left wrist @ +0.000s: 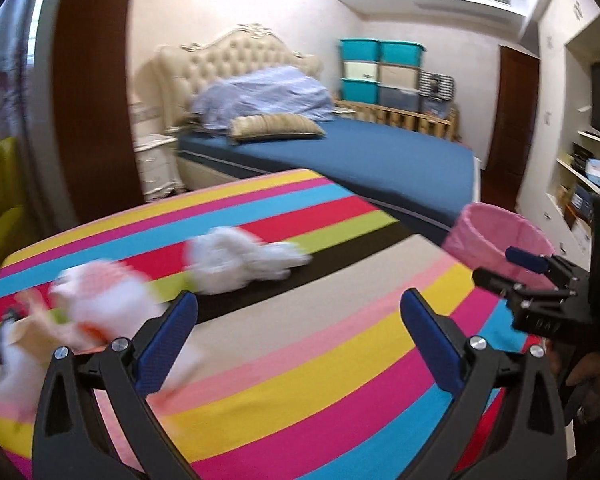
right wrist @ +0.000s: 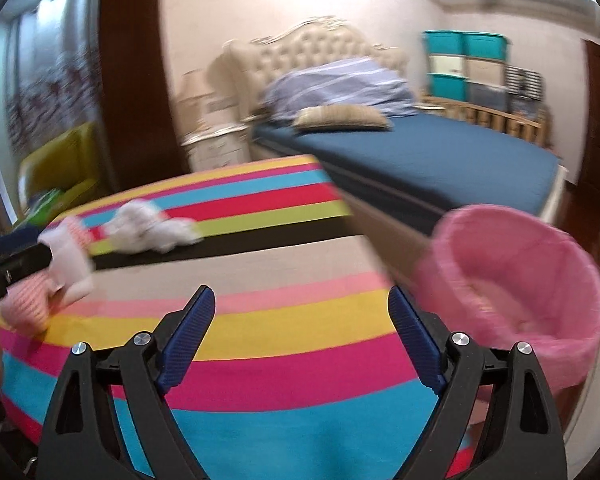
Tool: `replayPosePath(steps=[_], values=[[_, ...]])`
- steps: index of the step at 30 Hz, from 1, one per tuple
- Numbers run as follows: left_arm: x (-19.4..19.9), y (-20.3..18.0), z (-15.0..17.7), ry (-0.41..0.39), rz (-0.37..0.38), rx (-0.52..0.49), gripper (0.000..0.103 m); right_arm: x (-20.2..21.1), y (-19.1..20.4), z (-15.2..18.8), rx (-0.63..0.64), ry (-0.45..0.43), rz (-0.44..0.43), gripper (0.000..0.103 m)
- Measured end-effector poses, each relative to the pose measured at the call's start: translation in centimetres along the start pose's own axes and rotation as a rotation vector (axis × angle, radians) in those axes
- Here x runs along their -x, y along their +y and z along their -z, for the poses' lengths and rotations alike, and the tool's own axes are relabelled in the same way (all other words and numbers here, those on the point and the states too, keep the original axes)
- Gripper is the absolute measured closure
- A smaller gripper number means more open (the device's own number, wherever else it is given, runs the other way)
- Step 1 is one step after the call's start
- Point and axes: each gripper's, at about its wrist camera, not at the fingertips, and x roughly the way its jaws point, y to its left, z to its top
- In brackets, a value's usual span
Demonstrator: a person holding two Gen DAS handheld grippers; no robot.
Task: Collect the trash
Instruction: 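Move both tools back over the table toward the foam pieces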
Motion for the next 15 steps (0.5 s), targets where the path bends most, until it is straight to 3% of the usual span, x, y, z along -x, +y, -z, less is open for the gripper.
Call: replayPosePath(steps=[6,15], values=[[6.1,7.5,2.8,-0.027,-0.153,0.065,0.005,-0.3,9.4,0.2,0.11,0.021,-0.139,0.02],[11.7,18.5,9.5,0.03,-0.369,0.218,0.005,0.5,19.8,0.8,0.207,0.051,-0.319,0.02]])
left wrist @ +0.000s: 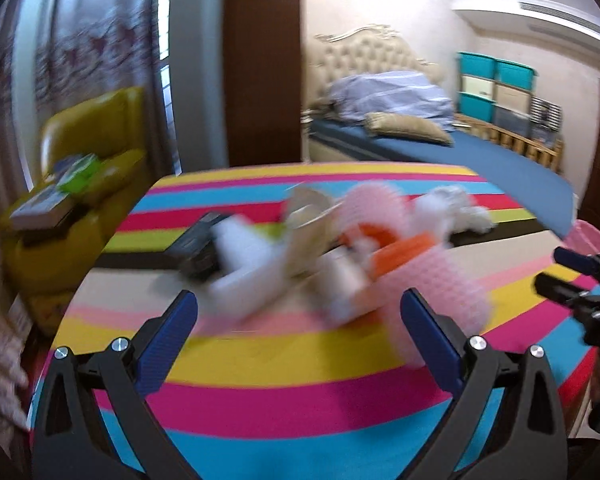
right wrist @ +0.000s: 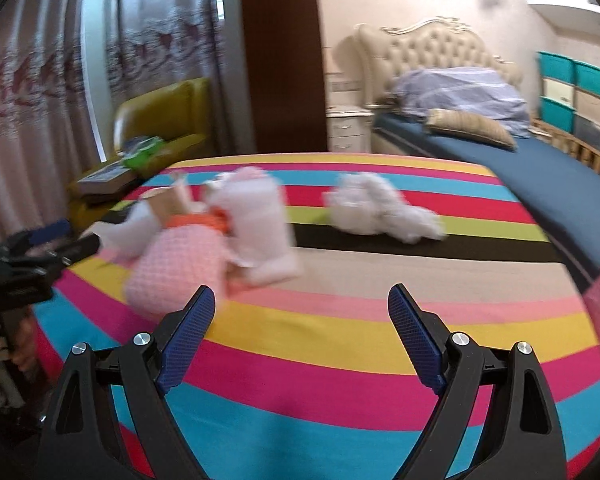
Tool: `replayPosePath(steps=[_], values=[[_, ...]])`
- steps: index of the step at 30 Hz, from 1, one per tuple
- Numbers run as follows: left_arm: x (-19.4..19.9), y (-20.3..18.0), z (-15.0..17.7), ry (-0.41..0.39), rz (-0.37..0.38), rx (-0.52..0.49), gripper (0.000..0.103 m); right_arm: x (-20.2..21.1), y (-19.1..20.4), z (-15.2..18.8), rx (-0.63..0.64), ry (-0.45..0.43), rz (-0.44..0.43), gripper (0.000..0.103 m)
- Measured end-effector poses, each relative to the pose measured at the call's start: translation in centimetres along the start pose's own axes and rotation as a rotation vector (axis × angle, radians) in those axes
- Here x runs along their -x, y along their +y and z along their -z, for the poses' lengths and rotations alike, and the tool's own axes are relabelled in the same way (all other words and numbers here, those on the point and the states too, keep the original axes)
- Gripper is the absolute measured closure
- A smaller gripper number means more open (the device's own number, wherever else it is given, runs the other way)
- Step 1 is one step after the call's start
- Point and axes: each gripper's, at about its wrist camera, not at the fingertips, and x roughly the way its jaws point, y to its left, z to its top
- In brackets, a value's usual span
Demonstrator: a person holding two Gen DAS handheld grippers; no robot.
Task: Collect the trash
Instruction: 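Move both tools back over the table toward the foam pieces, then grasp the pink foam net with the right gripper while the left gripper grasps a white foam block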
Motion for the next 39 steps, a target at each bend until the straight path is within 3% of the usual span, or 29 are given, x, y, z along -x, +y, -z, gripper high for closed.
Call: replayPosePath(steps=[7,17,18,19,23,26,32,34,35,36,39], values=[[-0.3,4.0,2.4,0.049,-0.071,0.022,0.005,-1.3,5.6,-0.9,0.083,0.03,-0.069,0.019],[-2.1,4.9,2.8,0.096,-0.037,0.061,0.005,-6.0,8.3,-0.8,0.109,0.141,-0.102,0.019],[-2.4,4.7,2.7,0.1,-0.031,0.057,0.005,-6.1,8.2,-0.9,0.107,0.142,-0.11,0.021],[-2.7,4.4,2.3,0.1,-0.032,0.048,0.005,-6.1,8.2,-0.8,0.108,0.138,-0.116,0.04],[-4.0,3.4,1.2,0.101,-0.018,0.048,0.006,-4.9,8.8,-0.7,0.16,0.096,-0.105,0.059],[-5.0,2.6,0.2,0.104,-0.003,0.053,0.014,-3.8,8.4,-0.7,0.173,0.054,-0.076,0.062],[-8.0,1.8,-1.7,0.139,-0.049,0.055,0.03,-2.6,6.3,-1.1,0.124,0.03,-0.08,0.063],[-9.3,1.6,-2.2,0.162,-0.063,0.046,0.046,-2.3,5.8,-1.0,0.112,0.028,-0.081,0.063],[-9.9,1.5,-2.3,0.185,-0.057,0.041,0.062,-2.2,5.6,-1.0,0.108,0.026,-0.081,0.063],[-10.3,1.3,-2.3,0.2,-0.045,0.039,0.07,-2.1,5.5,-0.9,0.106,0.025,-0.081,0.063],[-9.4,0.6,-1.9,0.175,-0.018,0.026,0.084,-1.6,5.1,-0.8,0.1,0.014,-0.08,0.063]])
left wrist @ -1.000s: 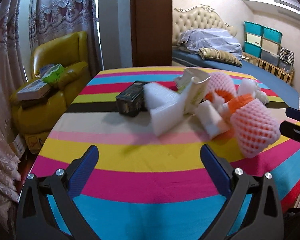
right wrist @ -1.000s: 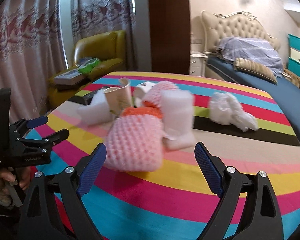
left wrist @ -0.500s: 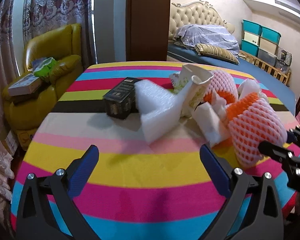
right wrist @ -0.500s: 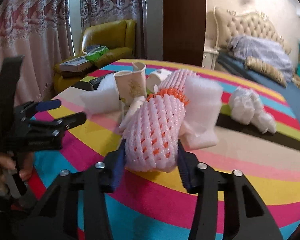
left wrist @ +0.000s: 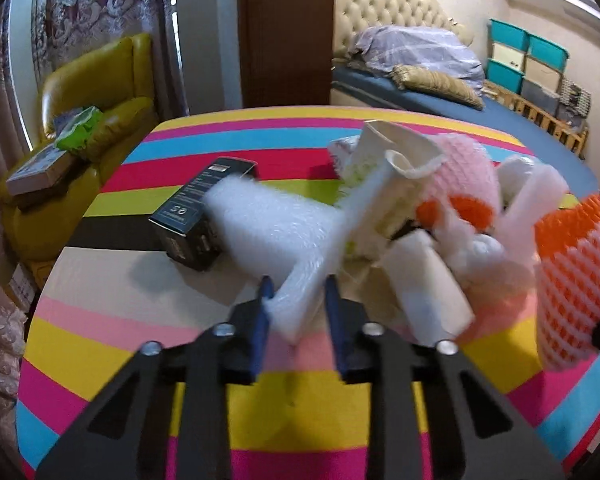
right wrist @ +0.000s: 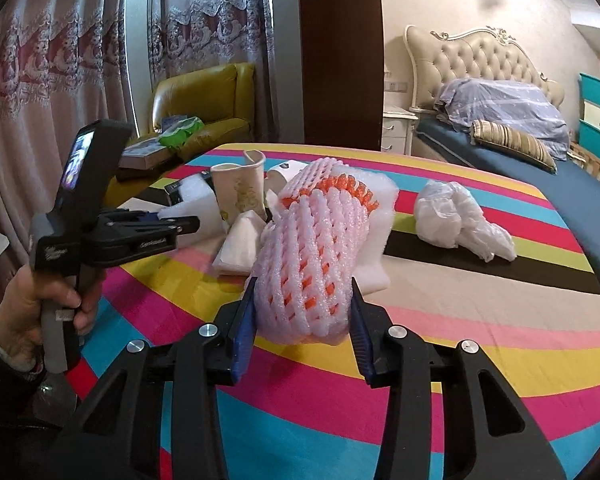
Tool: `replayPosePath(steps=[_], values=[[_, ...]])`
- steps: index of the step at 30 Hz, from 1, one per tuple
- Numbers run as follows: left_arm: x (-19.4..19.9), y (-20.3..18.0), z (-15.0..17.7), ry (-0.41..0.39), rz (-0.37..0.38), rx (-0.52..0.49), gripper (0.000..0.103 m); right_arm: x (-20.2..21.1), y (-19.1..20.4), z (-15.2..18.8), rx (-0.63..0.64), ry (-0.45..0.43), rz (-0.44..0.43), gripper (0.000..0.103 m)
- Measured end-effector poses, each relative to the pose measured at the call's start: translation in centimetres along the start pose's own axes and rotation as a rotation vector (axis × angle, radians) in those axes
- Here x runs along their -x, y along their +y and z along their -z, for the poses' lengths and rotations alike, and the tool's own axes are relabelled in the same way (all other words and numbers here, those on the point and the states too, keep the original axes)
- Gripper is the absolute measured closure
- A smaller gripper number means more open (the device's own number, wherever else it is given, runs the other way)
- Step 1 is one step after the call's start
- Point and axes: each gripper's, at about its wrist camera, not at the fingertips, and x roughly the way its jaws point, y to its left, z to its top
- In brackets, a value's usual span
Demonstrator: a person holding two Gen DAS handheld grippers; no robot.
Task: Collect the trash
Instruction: 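Grasp the pink foam net with the right gripper while the left gripper grasps a white foam block, then carry the foam net and foam block to the pink bin and release both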
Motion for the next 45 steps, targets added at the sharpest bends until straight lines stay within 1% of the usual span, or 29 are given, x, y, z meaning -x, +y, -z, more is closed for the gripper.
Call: replayPosePath(steps=[3,9,13,18,22,28,37,45], values=[[1.7,-0.7,0.9,-0.045,0.006,-0.019,0.088,0.5,-0.5,0.2,-0.016,-0.007,-0.002,0.063],[5.1,-1.4,3.1,-0.105,0.035,-0.017,0.088,1.5,-1.3,0.4,-0.033,-0.031,0.0,0.063],[7.1,-2.2,4.0,-0.14,0.052,-0.022,0.088,2.5,-2.3,0.4,-0.061,-0.054,0.009,0.063],[8.9,-3.8,4.7,-0.173,0.081,-0.052,0.088,3.6,-3.1,0.7,-0.081,-0.066,0.003,0.063],[9.4,-5.0,4.8,-0.184,0.107,-0.069,0.088,4.5,-3.3,0.8,-0.075,-0.084,0.007,0.063],[10.2,-6.6,4.6,-0.213,0.149,-0.109,0.088,6.1,-4.8,0.8,-0.093,-0.121,0.055,0.063],[10.6,-9.9,4.0,-0.232,0.219,-0.173,0.088,8.2,-9.0,1.5,-0.161,-0.159,0.135,0.063],[10.6,-13.9,2.7,-0.245,0.295,-0.245,0.088,10.2,-13.2,2.8,-0.225,-0.184,0.213,0.063]])
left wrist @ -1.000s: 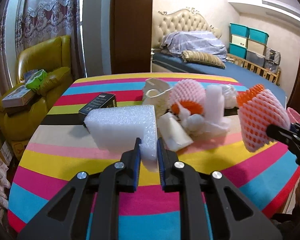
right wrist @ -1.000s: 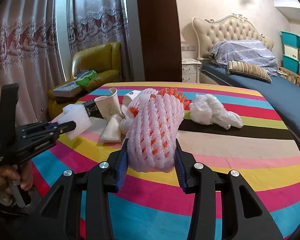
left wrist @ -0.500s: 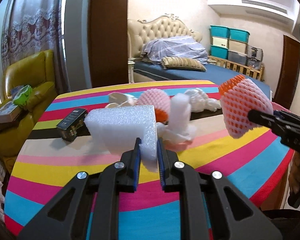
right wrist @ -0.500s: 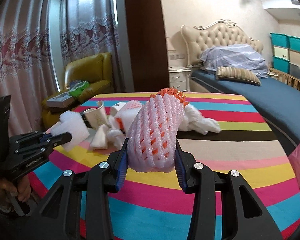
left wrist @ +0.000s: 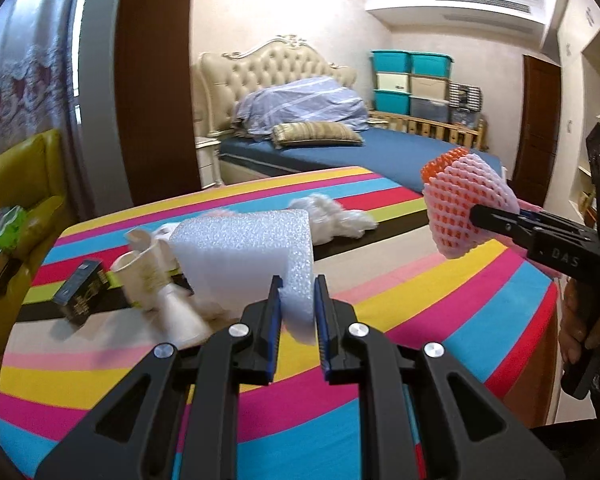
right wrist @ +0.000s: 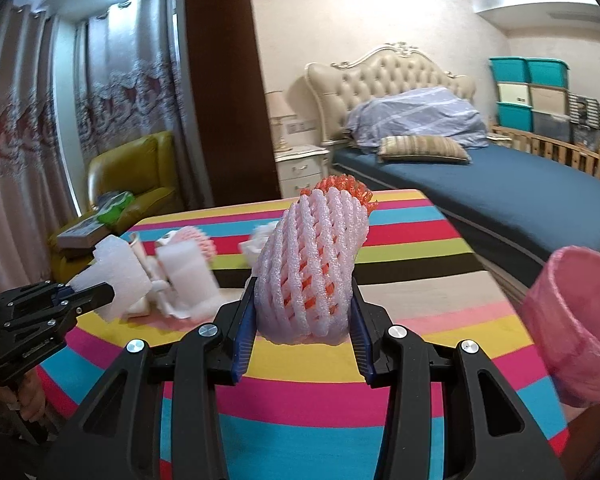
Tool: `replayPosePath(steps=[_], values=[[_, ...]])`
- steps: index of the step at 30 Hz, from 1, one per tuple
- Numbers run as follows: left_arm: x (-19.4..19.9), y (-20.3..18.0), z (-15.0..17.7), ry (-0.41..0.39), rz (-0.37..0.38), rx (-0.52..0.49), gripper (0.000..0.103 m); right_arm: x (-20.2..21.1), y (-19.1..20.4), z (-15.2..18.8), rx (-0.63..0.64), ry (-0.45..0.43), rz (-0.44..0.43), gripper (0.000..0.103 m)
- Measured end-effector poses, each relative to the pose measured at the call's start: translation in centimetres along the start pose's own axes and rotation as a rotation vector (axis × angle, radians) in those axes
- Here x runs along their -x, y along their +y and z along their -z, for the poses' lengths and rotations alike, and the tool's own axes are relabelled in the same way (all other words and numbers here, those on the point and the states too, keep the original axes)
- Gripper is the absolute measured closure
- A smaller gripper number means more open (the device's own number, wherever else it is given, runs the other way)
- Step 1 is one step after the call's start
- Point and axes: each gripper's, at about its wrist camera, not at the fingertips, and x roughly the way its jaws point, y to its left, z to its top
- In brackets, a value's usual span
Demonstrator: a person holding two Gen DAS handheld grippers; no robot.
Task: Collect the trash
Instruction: 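Carry the foam net and foam block to the pink bin and release both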
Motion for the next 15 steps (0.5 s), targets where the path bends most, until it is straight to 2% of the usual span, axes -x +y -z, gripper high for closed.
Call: replayPosePath(steps=[9,15], values=[[-2.7,-5.5,-1.5,0.001,0.088,-0.097,0.088,1.7,-6.3,0.6,-0.069,-0.017,0.11,0.063],[-4.9,-9.4,-2.9,0.004,0.186,-0.138,0.088,3.2,-10.0,0.8,-0.093,-0.027,0.198,0.063]])
